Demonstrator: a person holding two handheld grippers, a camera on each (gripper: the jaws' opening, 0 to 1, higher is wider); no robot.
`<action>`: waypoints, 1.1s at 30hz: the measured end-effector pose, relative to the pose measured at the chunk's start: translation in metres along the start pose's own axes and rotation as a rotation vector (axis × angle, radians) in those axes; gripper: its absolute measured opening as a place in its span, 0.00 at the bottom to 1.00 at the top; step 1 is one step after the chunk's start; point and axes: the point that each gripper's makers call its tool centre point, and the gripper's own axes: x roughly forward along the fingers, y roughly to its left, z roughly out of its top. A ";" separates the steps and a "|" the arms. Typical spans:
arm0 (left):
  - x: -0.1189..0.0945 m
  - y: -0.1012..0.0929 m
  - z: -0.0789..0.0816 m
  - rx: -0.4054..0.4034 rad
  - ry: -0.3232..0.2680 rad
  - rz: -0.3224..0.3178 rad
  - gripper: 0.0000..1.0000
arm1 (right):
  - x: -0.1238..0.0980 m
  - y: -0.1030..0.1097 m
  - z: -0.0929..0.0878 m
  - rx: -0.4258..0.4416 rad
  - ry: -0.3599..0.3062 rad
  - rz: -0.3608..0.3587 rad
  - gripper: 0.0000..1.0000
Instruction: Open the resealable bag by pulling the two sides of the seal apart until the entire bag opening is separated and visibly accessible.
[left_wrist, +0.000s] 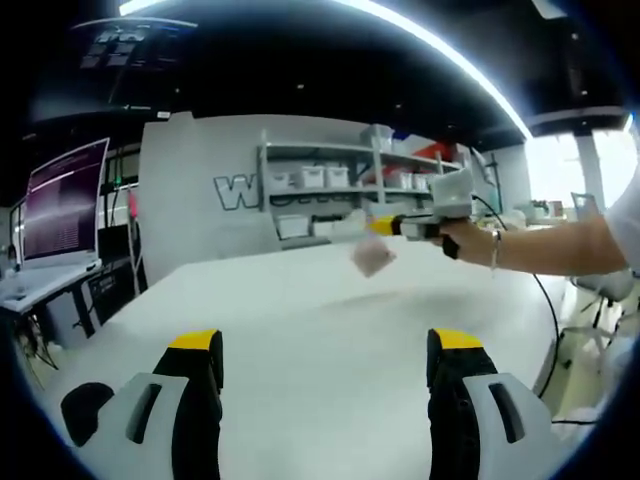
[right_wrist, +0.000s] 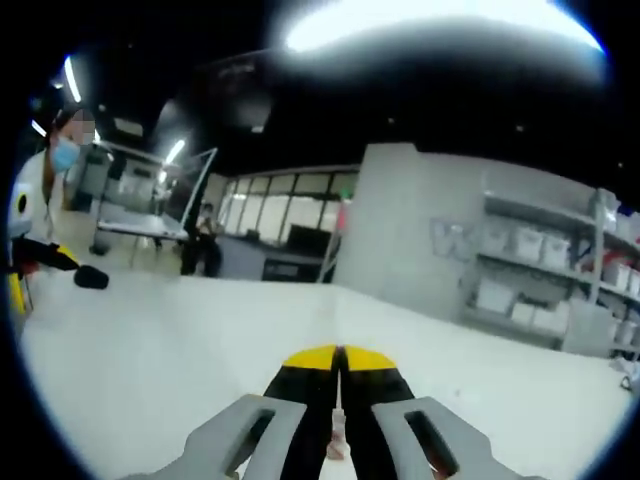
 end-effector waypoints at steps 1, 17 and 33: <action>0.000 0.000 -0.001 0.000 0.002 -0.001 0.82 | -0.001 0.001 0.000 0.001 -0.002 0.001 0.00; 0.002 -0.001 -0.001 0.002 0.004 -0.007 0.82 | -0.021 0.010 0.001 0.022 -0.028 0.012 0.00; 0.000 -0.003 -0.004 -0.001 0.007 -0.008 0.82 | -0.039 0.026 0.010 0.042 -0.072 0.037 0.00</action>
